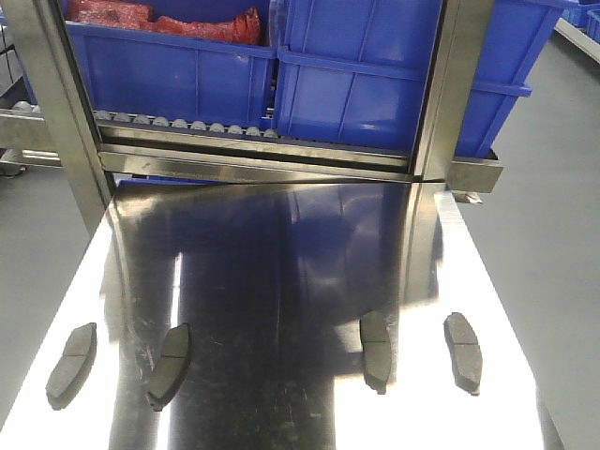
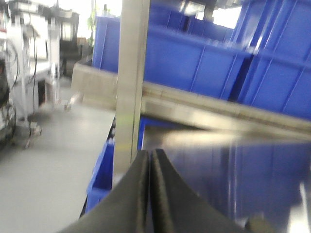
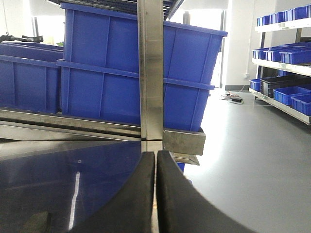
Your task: Move and align brake pads A on conveyor
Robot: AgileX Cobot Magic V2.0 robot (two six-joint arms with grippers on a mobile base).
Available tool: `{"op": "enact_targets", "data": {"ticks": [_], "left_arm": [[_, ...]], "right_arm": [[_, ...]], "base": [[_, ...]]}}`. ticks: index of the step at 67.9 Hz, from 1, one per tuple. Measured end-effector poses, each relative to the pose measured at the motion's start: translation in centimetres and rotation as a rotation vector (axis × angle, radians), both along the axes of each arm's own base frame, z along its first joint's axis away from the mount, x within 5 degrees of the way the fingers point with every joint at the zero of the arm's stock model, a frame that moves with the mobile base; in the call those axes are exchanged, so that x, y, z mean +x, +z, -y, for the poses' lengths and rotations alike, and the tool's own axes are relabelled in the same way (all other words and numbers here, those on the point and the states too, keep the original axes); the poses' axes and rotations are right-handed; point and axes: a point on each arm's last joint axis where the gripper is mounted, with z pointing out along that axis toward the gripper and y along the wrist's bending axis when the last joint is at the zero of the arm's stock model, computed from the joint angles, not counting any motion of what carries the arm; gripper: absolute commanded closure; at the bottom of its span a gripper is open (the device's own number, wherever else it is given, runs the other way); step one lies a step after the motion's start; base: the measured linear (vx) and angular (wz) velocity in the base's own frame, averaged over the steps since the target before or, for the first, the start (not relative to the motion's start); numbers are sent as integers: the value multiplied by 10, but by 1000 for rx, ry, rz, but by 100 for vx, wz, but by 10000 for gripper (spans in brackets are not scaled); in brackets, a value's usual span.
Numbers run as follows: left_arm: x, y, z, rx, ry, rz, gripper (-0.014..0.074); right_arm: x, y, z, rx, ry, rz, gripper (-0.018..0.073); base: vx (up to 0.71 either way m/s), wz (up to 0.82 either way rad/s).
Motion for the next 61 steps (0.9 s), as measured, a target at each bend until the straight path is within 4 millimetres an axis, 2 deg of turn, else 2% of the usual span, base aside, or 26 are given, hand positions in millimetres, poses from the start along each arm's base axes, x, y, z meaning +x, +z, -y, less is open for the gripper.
{"op": "enact_targets", "data": {"ticks": [11,20,24,31,49,61], "left_arm": [[-1,11,1,4,-5,66,603],[-6,48,1,7,-2,133,603],[-5,62,0,5,4,98,603],[4,75,-2,6,17,-31,603],[38,73,-6,23,38,-465,603],[48,58,-8,14,45,-678,603]], "right_arm": [[0,0,0,0,0,0,571],[0,0,0,0,0,0,571],[0,0,0,0,0,0,571],[0,0,0,0,0,0,571],[0,0,0,0,0,0,571],[0,0,0,0,0,0,571]], "base": [[0,0],[0,0],[0,0],[0,0],[0,0],[0,0]]}}
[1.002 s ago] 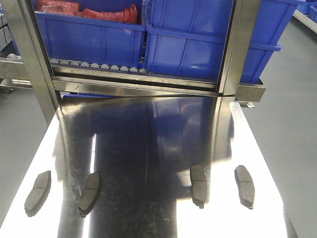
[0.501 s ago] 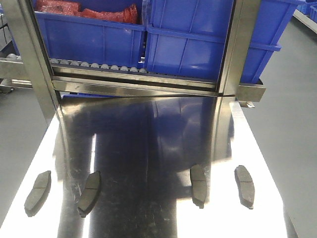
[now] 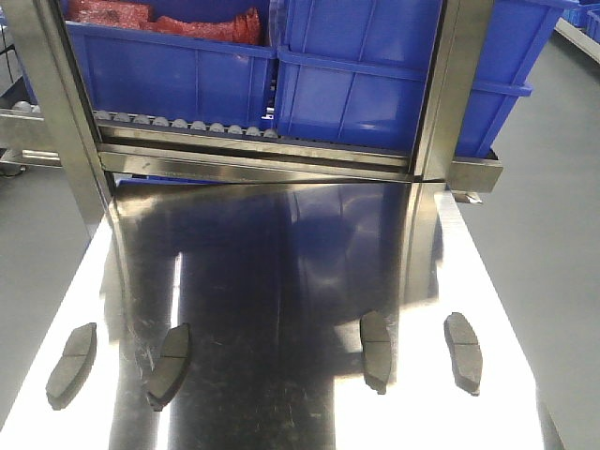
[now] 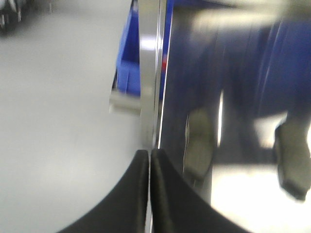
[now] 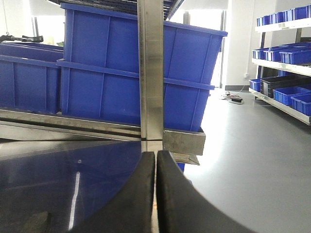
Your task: Move and align brake pads A on conveyor
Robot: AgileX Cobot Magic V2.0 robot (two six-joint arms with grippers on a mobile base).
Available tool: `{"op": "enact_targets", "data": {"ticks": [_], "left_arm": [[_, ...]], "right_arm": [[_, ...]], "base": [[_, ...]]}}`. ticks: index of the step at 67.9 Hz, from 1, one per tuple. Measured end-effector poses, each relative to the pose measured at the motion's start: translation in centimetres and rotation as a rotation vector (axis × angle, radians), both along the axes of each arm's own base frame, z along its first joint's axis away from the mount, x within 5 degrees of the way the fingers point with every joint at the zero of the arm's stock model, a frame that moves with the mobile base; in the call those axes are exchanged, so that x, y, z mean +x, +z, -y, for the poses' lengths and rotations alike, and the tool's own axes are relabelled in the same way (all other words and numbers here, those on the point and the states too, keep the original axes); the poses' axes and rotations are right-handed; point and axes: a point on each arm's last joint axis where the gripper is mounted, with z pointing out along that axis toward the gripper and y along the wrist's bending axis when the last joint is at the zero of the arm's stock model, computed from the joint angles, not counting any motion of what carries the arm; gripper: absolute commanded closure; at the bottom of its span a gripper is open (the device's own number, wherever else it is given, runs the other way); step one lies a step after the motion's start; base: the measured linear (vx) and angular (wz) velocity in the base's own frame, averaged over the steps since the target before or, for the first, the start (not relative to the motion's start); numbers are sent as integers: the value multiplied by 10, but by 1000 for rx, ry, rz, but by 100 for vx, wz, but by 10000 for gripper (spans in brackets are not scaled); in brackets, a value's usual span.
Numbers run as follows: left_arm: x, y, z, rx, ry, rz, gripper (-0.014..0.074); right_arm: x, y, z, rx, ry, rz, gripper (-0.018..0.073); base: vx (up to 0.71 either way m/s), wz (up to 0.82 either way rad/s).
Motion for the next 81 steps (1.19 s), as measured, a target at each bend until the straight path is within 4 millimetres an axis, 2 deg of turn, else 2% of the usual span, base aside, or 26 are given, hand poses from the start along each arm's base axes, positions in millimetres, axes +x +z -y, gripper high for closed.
{"op": "enact_targets", "data": {"ticks": [19,25,32,49,59,69,81], "left_arm": [[6,-3,0,-3,-2,-29,596],[5,-4,0,-4,0,-38,566],[5,-3,0,7,-7,-49,490],[15,8,1,9,-46,-143,205],[34,14,7,-9,-134,-217,124],[64,17,14,-50,-242,-310,125],[109,7,19,-78,-301,-441,125]], "right_arm": [[0,0,0,0,0,0,571],[0,0,0,0,0,0,571],[0,0,0,0,0,0,571],[0,0,0,0,0,0,571],[0,0,0,0,0,0,571],[0,0,0,0,0,0,571],[0,0,0,0,0,0,571]], "base": [[0,0],[0,0],[0,0],[0,0],[0,0],[0,0],[0,0]]}}
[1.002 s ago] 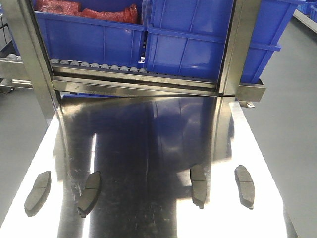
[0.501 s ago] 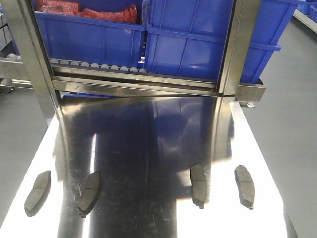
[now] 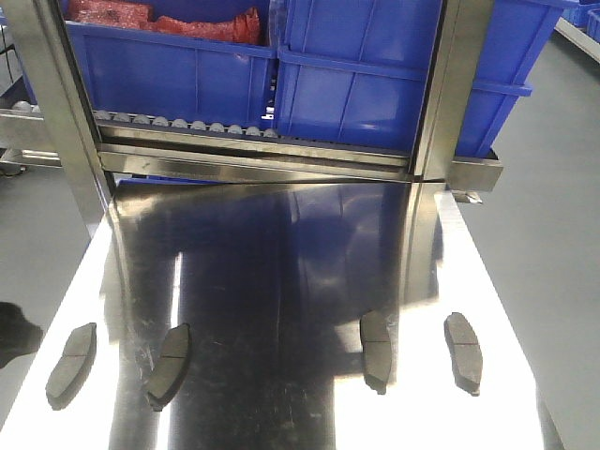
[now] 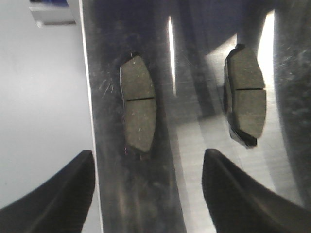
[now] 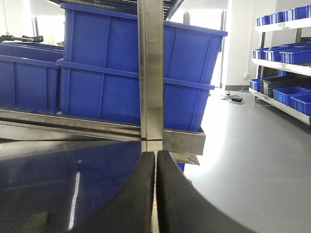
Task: Move and align brake pads A on conveyor
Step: 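Lower the left gripper onto the nearest brake pad and close it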
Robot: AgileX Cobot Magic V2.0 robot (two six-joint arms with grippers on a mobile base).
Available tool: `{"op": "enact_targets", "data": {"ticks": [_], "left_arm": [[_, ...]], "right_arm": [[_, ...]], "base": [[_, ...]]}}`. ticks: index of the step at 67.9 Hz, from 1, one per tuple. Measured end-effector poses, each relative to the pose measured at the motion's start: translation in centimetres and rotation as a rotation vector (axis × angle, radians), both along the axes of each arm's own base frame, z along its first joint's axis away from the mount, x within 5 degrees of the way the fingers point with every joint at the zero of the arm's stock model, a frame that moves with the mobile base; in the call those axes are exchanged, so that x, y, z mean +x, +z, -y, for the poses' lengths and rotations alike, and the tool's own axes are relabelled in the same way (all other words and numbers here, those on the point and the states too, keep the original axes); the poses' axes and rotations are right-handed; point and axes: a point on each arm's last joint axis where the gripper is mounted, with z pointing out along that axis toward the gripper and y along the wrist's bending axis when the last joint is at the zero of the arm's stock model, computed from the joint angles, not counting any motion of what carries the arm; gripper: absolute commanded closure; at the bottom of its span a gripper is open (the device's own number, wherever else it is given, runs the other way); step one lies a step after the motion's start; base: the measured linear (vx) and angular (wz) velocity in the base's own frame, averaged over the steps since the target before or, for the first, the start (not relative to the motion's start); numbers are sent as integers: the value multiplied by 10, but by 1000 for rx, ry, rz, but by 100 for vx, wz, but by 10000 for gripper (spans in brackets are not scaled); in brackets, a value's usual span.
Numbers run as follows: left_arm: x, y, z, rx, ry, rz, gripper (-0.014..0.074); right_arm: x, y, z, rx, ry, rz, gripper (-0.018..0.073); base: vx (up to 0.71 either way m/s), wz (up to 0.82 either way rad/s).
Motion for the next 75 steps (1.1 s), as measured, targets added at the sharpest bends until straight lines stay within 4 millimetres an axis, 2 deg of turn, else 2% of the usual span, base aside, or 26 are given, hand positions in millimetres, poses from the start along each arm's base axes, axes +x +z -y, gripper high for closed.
{"op": "enact_targets", "data": {"ticks": [15,27,48,69,75], "left_arm": [[49,-22,14,10,-56,-109,125],[75,-43,13,39,2,-190,125],[89,-83,17,60,-5,-303,125],[95,-99,17,62,4,-329,127],[96,-103,17,62,4,-342,154]], "right_arm": [[0,0,0,0,0,0,571],[0,0,0,0,0,0,571],[0,0,0,0,0,0,571],[0,0,0,0,0,0,571],[0,0,0,0,0,0,571]], "base": [[0,0],[0,0],[0,0],[0,0],[0,0]]}}
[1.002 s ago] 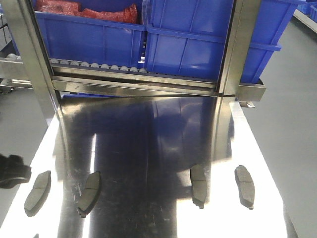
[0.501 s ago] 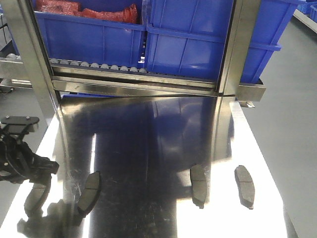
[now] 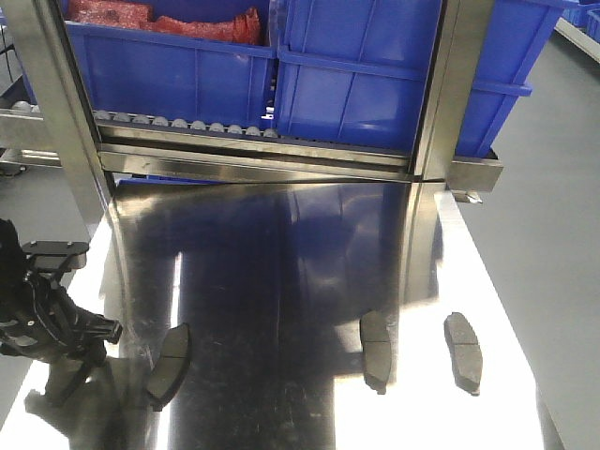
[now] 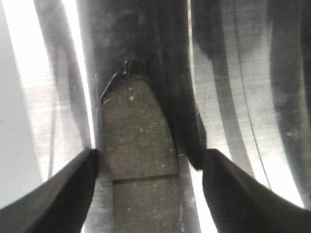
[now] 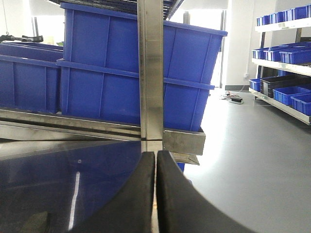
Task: Move and align brake pads A on conveyor
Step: 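Lower the left gripper onto the nearest brake pad and close it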
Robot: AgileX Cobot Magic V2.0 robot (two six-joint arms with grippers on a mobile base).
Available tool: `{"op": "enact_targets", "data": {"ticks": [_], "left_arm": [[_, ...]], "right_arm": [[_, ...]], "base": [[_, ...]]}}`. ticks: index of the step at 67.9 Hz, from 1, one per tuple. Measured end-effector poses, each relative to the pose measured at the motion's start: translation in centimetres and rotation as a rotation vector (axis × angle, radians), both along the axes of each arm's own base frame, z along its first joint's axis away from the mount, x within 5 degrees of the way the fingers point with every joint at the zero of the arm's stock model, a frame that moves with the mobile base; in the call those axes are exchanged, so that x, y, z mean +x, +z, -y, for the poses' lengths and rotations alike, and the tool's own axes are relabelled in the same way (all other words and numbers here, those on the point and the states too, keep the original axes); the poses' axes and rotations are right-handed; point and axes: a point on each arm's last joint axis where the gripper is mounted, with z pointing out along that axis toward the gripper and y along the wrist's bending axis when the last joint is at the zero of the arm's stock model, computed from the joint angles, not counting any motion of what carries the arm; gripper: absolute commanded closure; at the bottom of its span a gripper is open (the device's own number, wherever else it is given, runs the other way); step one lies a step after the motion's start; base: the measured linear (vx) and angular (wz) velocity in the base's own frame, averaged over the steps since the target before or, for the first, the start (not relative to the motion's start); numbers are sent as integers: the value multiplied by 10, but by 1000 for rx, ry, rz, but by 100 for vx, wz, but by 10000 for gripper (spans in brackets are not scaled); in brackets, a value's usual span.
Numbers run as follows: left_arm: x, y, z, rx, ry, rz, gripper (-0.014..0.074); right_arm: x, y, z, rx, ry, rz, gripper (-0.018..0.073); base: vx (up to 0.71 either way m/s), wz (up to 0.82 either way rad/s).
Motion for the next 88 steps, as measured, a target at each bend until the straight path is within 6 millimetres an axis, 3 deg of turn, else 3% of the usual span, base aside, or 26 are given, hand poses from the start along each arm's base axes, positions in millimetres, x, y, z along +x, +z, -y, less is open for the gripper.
{"op": "enact_targets", "data": {"ticks": [10,28,49,56,66,77,88], "left_arm": [[3,0,0,5,5,9,271],[4,-1,-2,15,25,11,605],[0,4,-2,18,10,7,603],[-5,23,-2,18,6,54,603],[-20,69,-3,12,-2,209,603],[-45,117,-4,8,-15,361,603],[-73,151,-6,3,-18,472,603]], "right_arm": [[0,0,0,0,0,0,571],[0,0,0,0,0,0,571],[0,0,0,0,0,0,571],[0,0,0,0,0,0,571],[0,0,0,0,0,0,571],[0,0,0,0,0,0,571],[0,0,0,0,0,0,571]], "base": [[0,0],[0,0],[0,0],[0,0],[0,0],[0,0],[0,0]]}}
